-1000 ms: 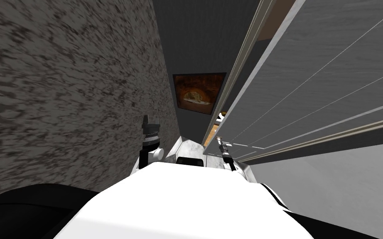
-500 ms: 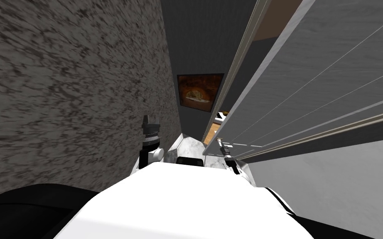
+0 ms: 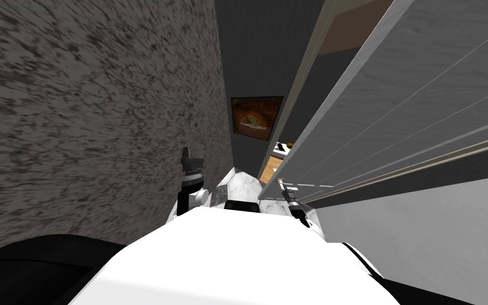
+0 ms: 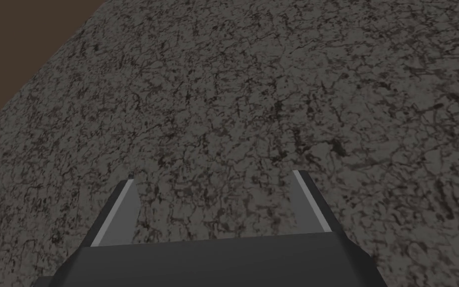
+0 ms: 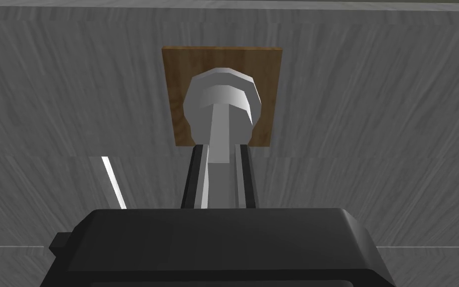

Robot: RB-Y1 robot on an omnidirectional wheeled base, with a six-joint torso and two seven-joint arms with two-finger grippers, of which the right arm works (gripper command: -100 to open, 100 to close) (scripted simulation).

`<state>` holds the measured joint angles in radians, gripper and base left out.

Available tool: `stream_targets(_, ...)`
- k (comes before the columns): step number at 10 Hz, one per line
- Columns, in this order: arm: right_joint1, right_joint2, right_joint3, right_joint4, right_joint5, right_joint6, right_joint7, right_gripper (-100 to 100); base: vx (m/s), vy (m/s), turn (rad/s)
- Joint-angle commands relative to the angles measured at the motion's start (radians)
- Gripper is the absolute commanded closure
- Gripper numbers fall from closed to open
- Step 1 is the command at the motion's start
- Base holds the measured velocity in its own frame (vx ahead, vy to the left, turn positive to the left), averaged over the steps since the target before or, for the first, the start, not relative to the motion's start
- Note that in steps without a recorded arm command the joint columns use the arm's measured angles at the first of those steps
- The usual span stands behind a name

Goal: Pull the door open

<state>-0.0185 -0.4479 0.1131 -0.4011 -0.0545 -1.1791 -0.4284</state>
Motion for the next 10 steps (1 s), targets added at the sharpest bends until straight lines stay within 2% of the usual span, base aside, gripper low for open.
stream_targets(1, 0.028, -0.01, 0.005, -0.017, 0.0, -0.016, -0.008, 100, -0.213, -0.076, 0.234)
stream_targets(5, 0.066, -0.037, 0.016, 0.005, 0.0, -0.086, -0.03, 100, -0.222, -0.098, 0.184)
stream_targets(6, 0.066, -0.037, 0.016, 0.005, 0.0, -0.086, -0.03, 100, -0.126, -0.045, 0.039)
stream_targets(7, 0.078, -0.046, 0.02, 0.012, 0.0, -0.11, -0.038, 100, -0.151, -0.04, 0.16)
stream_targets(8, 0.078, -0.046, 0.02, 0.038, 0.0, -0.11, -0.038, 100, -0.127, -0.056, 0.098)
stream_targets(10, 0.078, -0.046, 0.02, 0.012, 0.0, -0.11, -0.038, 100, -0.039, -0.01, -0.021)
